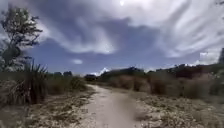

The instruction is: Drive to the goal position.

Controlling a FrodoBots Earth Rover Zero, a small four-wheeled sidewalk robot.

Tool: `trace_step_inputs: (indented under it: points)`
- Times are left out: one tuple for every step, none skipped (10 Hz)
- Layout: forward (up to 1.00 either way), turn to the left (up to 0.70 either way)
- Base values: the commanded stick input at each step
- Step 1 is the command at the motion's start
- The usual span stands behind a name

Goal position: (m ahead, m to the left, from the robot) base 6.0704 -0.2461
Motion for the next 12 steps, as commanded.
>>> trace_step_inputs:
  points:
    - [0.85, 0.0]
    - [0.85, 0.16]
    - [0.85, 0.34]
    - [0.85, 0.34]
    - [0.85, 0.33]
    - [0.85, 0.15]
    - [0.85, 0.0]
    - [0.85, 0.0]
    - [0.85, 0.0]
    - [0.85, 0.0]
    - [0.85, 0.09]
    - [0.85, 0.26]
